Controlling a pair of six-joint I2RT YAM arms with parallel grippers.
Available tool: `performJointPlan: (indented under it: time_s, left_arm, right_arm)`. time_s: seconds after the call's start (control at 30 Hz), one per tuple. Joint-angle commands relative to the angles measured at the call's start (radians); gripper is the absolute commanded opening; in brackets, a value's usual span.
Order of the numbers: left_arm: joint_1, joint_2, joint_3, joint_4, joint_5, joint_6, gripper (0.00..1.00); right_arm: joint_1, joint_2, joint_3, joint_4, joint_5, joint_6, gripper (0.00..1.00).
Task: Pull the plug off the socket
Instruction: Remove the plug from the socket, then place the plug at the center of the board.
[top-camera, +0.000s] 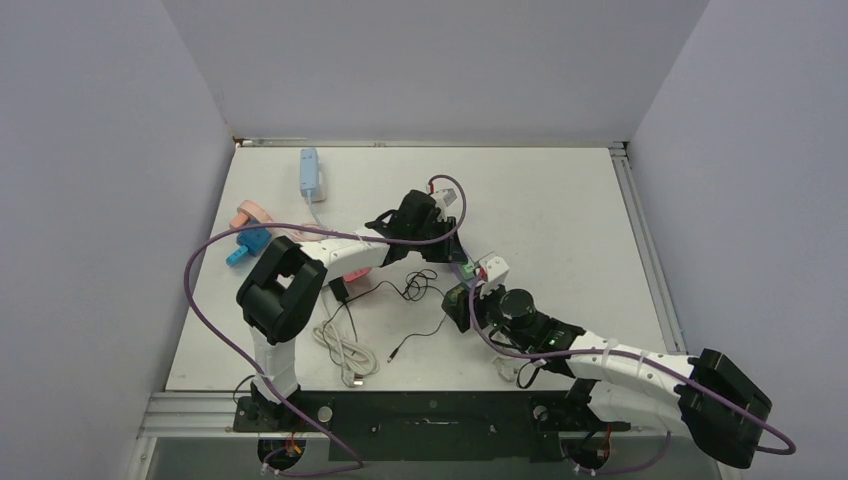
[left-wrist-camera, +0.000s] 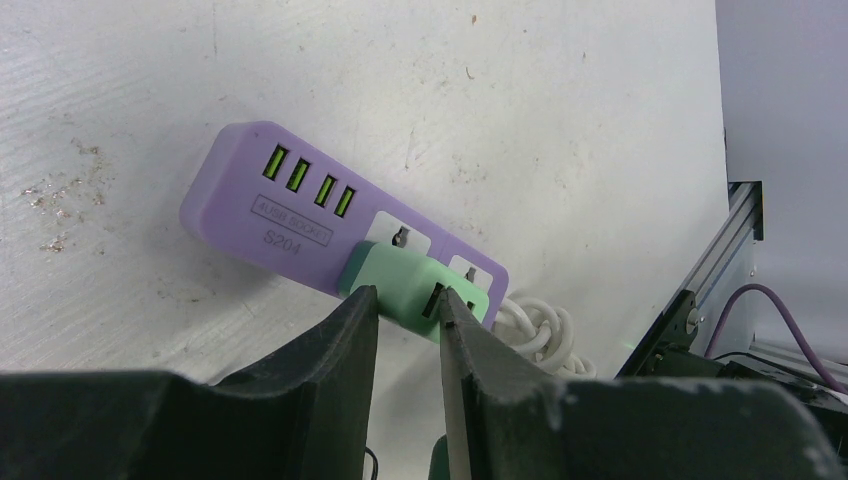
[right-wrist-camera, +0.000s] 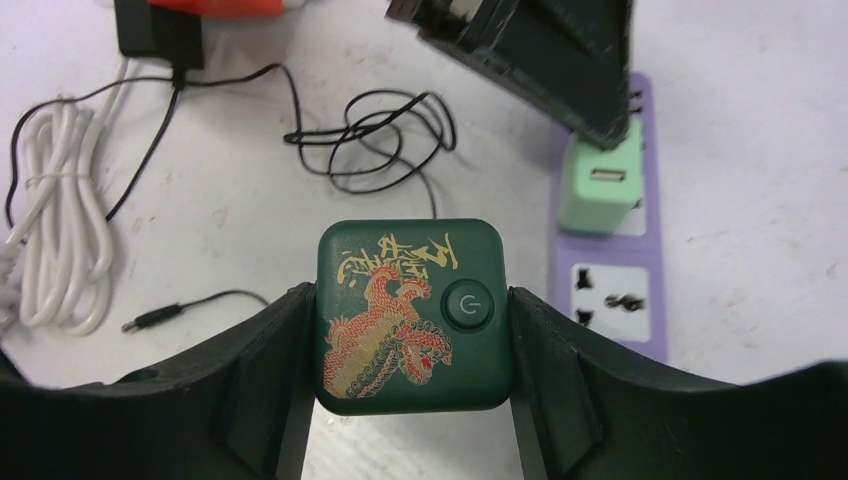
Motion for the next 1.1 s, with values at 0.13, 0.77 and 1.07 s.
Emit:
performJointPlan:
  time_s: [0.13,0.77,1.07]
  left_arm:
    - [-0.02,0.048,-0.043,-0.127,-0.021,0.028,0.24]
    - [-0.02,0.05,-0.043,-0.128,-0.027,0.036,0.24]
    - [-0.022,0.051,-0.042,-0.128,-0.025,0.036,0.24]
  right_arm:
    - [0.13,-0.043,0.021,-0.074,0.066,0.212,0.08]
    - [0.232,-0.003,-0.029,-0.093,0.254,0.267,0.51]
    - [0.232,-0.008,-0.032,-0.106,0.271,0.266,0.76]
